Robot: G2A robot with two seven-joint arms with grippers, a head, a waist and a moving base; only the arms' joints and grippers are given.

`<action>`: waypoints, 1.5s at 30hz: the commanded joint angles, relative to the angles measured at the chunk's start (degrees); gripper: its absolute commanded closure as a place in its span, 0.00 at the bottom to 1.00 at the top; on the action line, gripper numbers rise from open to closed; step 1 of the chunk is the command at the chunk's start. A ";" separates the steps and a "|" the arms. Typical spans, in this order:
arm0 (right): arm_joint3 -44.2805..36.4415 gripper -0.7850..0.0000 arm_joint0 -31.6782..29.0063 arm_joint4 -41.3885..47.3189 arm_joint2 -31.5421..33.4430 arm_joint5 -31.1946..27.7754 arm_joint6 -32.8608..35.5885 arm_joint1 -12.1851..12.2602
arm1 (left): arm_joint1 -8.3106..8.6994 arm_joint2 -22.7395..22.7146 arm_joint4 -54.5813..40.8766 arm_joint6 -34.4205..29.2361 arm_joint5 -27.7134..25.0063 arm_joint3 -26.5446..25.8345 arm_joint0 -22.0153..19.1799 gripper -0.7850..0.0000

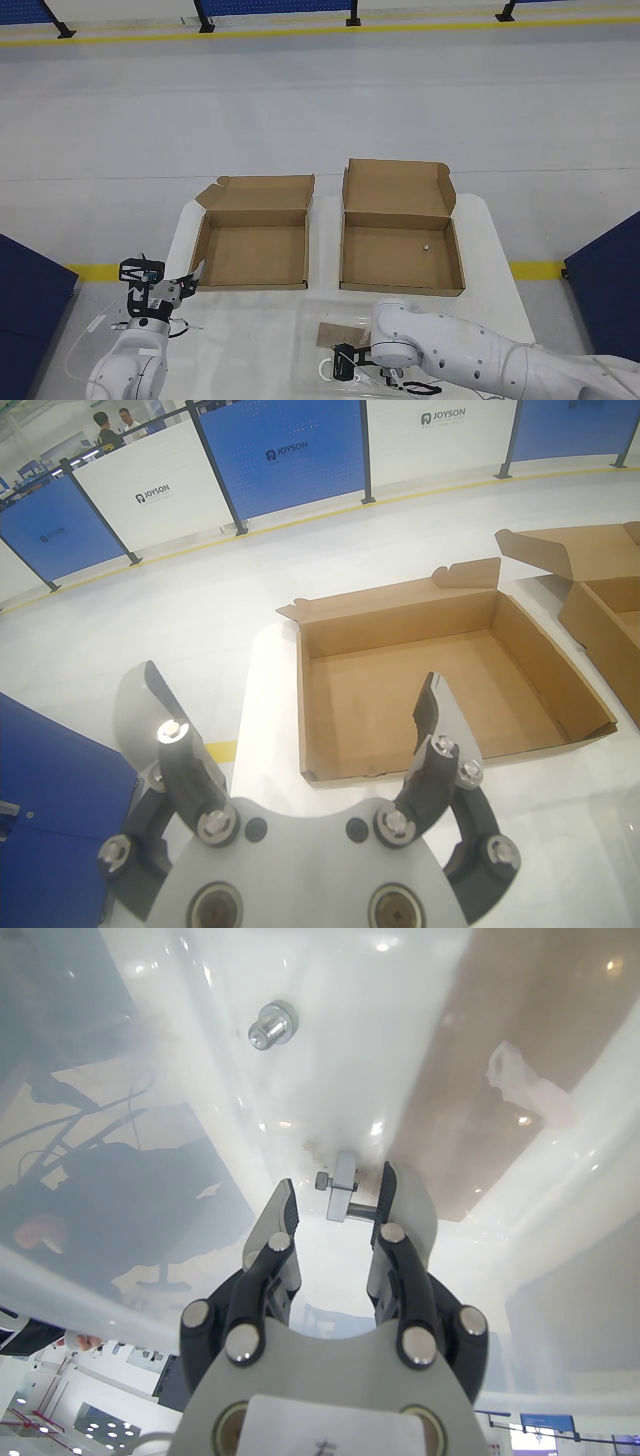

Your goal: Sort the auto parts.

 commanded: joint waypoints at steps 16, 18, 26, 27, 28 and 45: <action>0.29 0.61 -0.69 -1.60 0.00 -0.01 0.00 -0.82 | 0.00 0.00 0.00 0.00 0.00 0.00 0.00 0.00; 0.42 0.61 -0.81 -1.88 0.00 -0.01 0.00 -0.92 | 0.00 0.00 0.00 0.00 0.00 0.00 0.00 0.00; 0.76 1.00 -1.36 -2.81 0.00 -0.01 0.00 -1.29 | 0.00 0.00 0.00 0.00 0.00 0.00 0.00 0.00; 0.77 1.00 -1.37 -2.72 0.00 -0.01 0.00 -1.33 | 0.00 0.00 0.00 0.00 0.00 0.00 0.00 0.00; 0.89 1.00 -1.35 -2.67 0.00 -0.01 0.00 -1.37 | 0.00 0.00 0.00 0.00 0.00 0.00 0.00 0.00; -3.75 1.00 0.16 1.96 6.25 1.81 -1.73 1.58 | 0.00 0.00 0.00 0.00 0.00 0.00 0.00 0.00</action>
